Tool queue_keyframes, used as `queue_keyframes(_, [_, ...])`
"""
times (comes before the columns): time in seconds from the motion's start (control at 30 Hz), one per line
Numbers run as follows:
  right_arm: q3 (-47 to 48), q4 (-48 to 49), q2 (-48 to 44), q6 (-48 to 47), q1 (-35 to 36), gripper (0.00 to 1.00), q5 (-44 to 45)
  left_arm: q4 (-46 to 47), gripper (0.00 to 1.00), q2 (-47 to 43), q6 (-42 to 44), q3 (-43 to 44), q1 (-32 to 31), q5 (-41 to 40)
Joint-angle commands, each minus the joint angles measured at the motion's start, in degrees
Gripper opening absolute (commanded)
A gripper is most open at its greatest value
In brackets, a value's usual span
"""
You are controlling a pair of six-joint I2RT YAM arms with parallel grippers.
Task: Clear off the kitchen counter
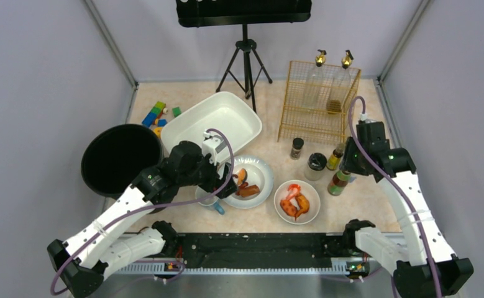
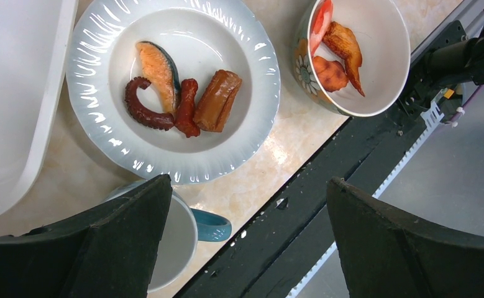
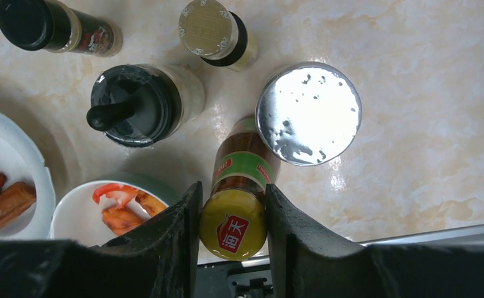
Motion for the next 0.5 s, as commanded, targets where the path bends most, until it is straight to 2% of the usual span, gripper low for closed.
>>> queue_keyframes(0.0, [7.49, -1.3, -0.39, -0.61, 0.4, 0.0, -0.9, 0.66, 0.99, -0.54, 0.91, -0.19, 0.01, 0.11])
queue_keyframes(0.27, [23.17, -5.3, 3.52, -2.9, 0.48, 0.0, -4.88, 0.65, 0.99, -0.37, 0.92, -0.26, 0.01, 0.0])
queue_keyframes(0.47, [37.64, -7.26, 10.52, -4.42, 0.77, 0.0, -6.09, 0.64, 0.99, -0.06, 1.02, -0.25, -0.01, 0.03])
